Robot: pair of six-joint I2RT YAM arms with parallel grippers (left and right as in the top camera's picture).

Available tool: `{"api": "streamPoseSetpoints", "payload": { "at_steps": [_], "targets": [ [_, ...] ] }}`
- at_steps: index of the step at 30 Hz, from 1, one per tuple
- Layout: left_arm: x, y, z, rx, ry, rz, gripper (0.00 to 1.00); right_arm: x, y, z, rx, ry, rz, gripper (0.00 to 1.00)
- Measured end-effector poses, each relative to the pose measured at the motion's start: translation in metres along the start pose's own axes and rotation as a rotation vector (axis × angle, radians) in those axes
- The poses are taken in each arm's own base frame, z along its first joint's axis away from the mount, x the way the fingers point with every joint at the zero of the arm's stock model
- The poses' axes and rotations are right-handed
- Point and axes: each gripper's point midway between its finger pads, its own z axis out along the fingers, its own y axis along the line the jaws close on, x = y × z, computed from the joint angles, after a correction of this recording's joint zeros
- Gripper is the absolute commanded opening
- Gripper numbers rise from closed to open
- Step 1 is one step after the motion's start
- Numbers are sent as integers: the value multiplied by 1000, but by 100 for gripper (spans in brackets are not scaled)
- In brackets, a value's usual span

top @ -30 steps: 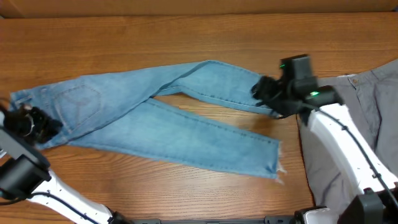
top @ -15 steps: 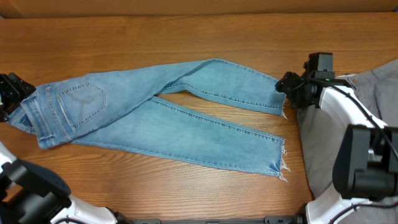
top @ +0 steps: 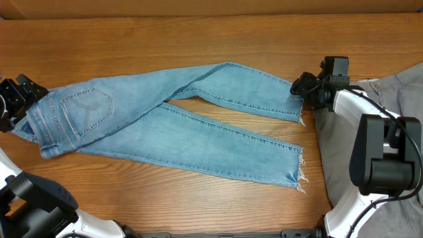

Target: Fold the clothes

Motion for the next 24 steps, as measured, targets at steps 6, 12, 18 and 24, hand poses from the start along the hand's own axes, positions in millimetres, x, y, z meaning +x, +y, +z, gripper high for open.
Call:
{"api": "streamPoseSetpoints", "payload": {
  "at_steps": [6,12,18,24],
  "targets": [
    [1,-1,0,6,5,8,88,2,1,5,-14,9,-2,24],
    [4,-1,0,7,16,3,88,5,-1,6,-11,21,-7,11],
    [4,-1,0,7,17,3,88,6,0,-2,0,29,-24,4],
    [6,-1,0,8,23,0,88,-12,19,-53,-17,-44,-52,4]
  ]
}}
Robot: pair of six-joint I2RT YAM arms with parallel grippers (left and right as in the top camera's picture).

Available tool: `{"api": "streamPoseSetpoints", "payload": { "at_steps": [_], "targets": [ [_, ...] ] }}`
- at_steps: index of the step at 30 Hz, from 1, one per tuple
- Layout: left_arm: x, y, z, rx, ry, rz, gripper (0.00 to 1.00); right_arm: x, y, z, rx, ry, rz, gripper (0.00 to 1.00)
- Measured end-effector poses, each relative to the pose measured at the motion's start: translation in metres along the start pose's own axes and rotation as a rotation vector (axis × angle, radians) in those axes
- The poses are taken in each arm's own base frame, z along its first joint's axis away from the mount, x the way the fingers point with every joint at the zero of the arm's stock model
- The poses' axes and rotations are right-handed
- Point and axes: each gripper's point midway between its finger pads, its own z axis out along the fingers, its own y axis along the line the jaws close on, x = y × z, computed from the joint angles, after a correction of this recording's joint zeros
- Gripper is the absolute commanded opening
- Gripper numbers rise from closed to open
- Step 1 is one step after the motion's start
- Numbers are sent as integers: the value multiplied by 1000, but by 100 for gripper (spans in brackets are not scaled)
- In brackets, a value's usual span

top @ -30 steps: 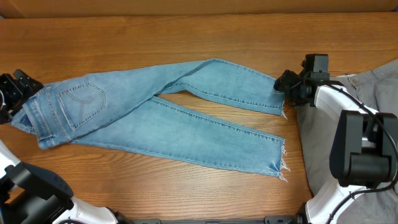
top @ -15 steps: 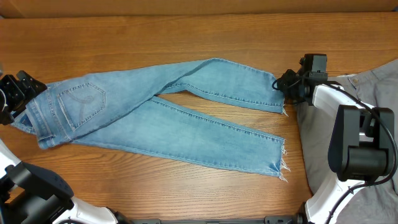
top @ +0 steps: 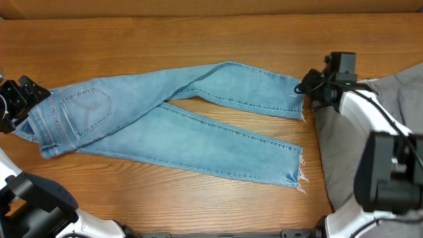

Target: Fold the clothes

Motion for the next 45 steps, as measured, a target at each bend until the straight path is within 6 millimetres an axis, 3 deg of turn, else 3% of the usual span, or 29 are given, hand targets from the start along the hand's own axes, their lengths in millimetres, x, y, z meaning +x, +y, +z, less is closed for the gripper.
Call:
{"api": "streamPoseSetpoints", "payload": {
  "at_steps": [6,12,16,22,30,34,37,40,45],
  "targets": [
    [4,0,0,1,15,-7,87,-6,7,-45,22,-40,-7,4],
    [15,0,2,2,58,-21,85,16,-8,-57,96,41,17,4],
    [27,6,11,-8,106,-43,93,29,-17,-59,137,88,29,4],
    [46,32,46,-74,161,-83,86,29,-18,-60,145,91,-4,4],
    [88,85,93,-257,233,-212,92,26,-15,-67,136,76,-32,4],
    [104,104,112,-315,228,-267,82,26,-15,-67,136,77,-36,4],
    [108,114,121,-337,206,-305,69,27,-15,-67,136,78,-36,4],
    [106,121,128,-347,168,-326,54,26,-15,-67,136,77,-36,4],
    [95,124,132,-347,115,-325,43,26,-15,-67,135,77,-37,4]
  ]
}}
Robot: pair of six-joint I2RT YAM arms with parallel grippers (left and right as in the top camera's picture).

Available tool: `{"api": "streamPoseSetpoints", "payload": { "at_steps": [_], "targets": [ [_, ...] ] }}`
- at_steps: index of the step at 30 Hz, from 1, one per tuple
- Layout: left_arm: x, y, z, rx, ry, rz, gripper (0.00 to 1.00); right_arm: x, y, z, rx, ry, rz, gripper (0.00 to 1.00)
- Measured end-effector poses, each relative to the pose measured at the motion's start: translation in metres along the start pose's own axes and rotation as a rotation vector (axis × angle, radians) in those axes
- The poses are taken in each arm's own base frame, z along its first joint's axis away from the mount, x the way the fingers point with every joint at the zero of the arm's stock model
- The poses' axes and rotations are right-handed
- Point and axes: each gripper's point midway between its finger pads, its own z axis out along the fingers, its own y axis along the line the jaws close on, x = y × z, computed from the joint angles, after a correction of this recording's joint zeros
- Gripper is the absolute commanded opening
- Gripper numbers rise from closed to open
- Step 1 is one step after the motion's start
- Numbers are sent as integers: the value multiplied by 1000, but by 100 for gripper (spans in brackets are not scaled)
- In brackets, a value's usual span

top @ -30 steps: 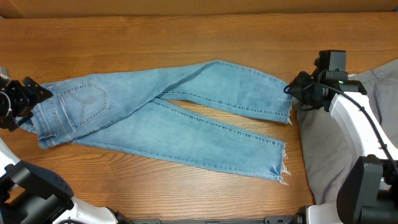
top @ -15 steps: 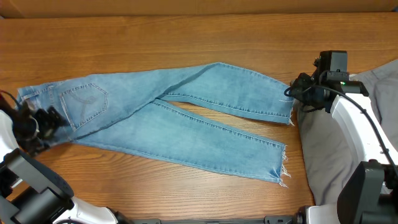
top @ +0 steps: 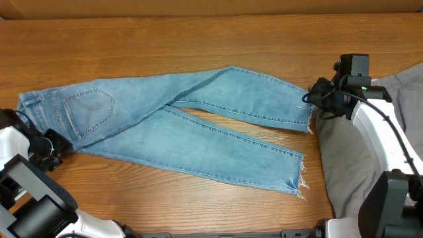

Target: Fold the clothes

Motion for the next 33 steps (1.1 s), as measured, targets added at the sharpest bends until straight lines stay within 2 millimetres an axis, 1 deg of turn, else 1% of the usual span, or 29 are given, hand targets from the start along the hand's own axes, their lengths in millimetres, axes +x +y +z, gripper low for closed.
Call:
{"api": "streamPoseSetpoints", "payload": {
  "at_steps": [3,5,7,8,9,11,14,15,17,18,19,21,26,29,31,33],
  "targets": [
    [-8,-2,0,9,-34,3,36,0,0,0,0,0,-1,4],
    [-13,-3,0,14,-53,3,37,-1,0,0,-1,-4,0,4],
    [-16,-4,-1,18,-67,4,48,-1,0,0,-1,-4,-1,4],
    [-18,-4,-1,18,-72,6,55,-1,0,0,-1,-4,-1,4],
    [-19,-5,-1,19,-76,6,59,-1,0,0,-1,-4,-1,4],
    [-19,-5,-1,19,-78,2,62,-1,0,0,-1,-4,-1,4],
    [-20,-4,-1,14,-83,-1,61,-1,0,0,0,-5,-1,4],
    [-22,-3,0,11,-91,-1,57,-1,0,0,1,-5,0,4],
    [-23,-2,1,3,-101,-4,44,-1,0,0,1,-5,0,4],
    [-24,-1,2,-2,-107,-3,32,-1,0,0,1,-6,-1,4],
    [-23,0,3,-6,-107,-8,24,-1,0,0,1,-5,-1,4],
    [-23,2,5,-14,-108,-10,4,-1,0,0,1,-6,-1,4],
    [-24,1,5,-9,-112,-7,4,-2,0,0,0,-8,-2,4],
    [-21,-1,3,0,-97,-8,4,-6,2,0,-7,-23,-15,4],
    [-22,-5,-2,18,-87,-8,4,-7,2,0,-8,-28,-31,4],
    [-30,-12,-13,46,-95,-6,4,-6,2,0,-7,-25,-45,4]
  ]
}}
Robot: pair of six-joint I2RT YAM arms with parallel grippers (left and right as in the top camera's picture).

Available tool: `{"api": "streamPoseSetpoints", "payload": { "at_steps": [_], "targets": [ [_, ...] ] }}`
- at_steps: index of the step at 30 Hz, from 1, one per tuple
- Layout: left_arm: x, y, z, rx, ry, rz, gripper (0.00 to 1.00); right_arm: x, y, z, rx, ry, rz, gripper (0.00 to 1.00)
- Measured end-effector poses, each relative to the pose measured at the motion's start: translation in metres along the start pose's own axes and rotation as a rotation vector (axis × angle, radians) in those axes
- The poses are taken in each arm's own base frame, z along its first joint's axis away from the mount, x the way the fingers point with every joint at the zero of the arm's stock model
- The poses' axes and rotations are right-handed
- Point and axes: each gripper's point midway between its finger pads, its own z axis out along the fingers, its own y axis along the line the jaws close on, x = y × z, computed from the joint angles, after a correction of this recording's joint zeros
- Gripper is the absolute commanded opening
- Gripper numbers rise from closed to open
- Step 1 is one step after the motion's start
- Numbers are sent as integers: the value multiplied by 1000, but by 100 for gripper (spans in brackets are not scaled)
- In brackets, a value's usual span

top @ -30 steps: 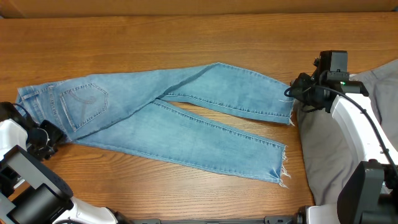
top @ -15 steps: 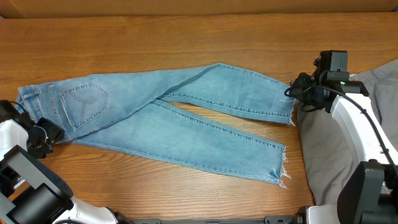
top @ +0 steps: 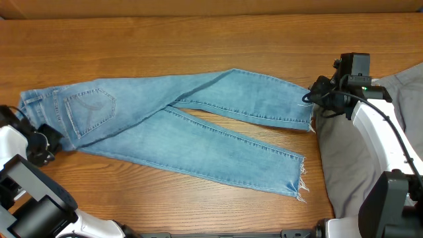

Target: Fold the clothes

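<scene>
A pair of light blue jeans [top: 165,122] lies flat on the wooden table, waistband at the left and both legs running to the right. My right gripper [top: 313,98] sits at the hem of the upper leg [top: 301,106] and looks shut on its far corner. The lower leg ends in a frayed hem [top: 299,175] that lies loose. My left gripper [top: 41,141] is low at the waistband's near left corner [top: 58,140], right against the denim edge. How its fingers stand is not visible.
A grey garment [top: 396,86] lies piled at the right edge of the table, under and behind my right arm [top: 380,132]. Bare wood [top: 198,39] runs along the back. My left arm's base [top: 30,198] fills the near left corner.
My left gripper has shifted slightly left and up beside the waistband's near corner. The jeans and my right gripper have hardly moved.
At first my left gripper was at the far end of the waistband and my right at the upper leg's hem. Then the right gripper and hem stood further right. Later the whole jeans lay further right and straighter, with my left gripper at the near waist corner, where it remains.
</scene>
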Motion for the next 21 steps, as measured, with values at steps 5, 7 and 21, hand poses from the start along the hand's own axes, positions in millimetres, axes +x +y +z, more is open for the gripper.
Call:
{"api": "streamPoseSetpoints", "payload": {
  "at_steps": [5,7,21],
  "targets": [
    [-42,-29,-40,93,-94,20,4,3,-1,-1,7,18,-24,4],
    [-61,-41,-61,135,-151,35,4,0,0,-3,5,10,-36,4],
    [-113,-78,-130,261,-333,82,4,4,3,-34,19,56,-135,4]
  ]
}}
